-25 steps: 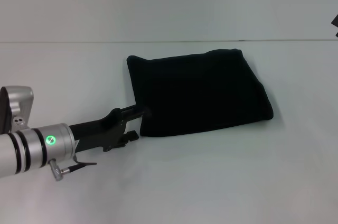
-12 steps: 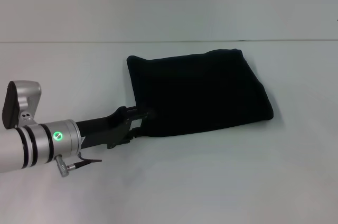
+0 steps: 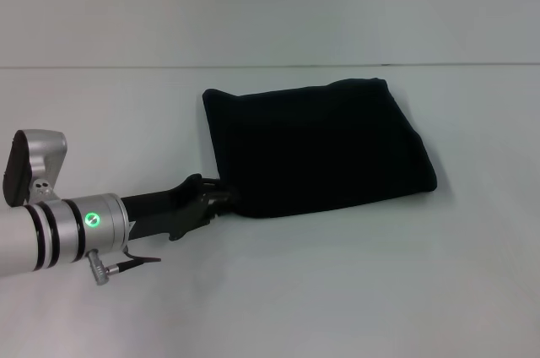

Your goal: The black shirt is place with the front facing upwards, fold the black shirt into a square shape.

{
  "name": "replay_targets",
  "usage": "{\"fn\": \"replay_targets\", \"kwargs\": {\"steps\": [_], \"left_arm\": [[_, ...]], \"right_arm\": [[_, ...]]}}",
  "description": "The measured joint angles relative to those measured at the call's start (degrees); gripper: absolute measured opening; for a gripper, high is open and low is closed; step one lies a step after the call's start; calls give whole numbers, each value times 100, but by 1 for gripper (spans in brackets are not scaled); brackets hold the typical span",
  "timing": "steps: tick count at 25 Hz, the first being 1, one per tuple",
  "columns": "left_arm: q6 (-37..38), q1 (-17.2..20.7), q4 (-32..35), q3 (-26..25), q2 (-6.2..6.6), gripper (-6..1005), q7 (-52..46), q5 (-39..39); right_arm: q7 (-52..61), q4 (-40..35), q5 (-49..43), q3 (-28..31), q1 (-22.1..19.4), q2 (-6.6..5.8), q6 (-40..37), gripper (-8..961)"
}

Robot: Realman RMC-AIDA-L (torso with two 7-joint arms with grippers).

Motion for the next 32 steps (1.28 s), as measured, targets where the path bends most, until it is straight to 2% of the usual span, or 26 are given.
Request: {"fn": "replay_targets", "kwargs": {"steps": [2, 7, 13, 24, 32], "left_arm": [[0, 3, 4, -1, 1, 505, 13, 0], [5, 29, 10, 0, 10, 272, 124, 0], [163, 132, 18, 3, 67, 56, 334, 0], [906, 977, 509, -99, 147, 52, 362, -67], [1205, 1225, 494, -295, 380, 57, 427, -63]], "right_arm": [[0, 4, 0, 1, 18, 0, 1, 928], [0, 40, 0, 1, 25, 0, 26, 927], [2, 68, 0, 10, 33, 0, 35, 927], [23, 224, -1, 19, 45, 0, 45, 927], [13, 241, -3, 18, 42, 41, 60, 927]]}}
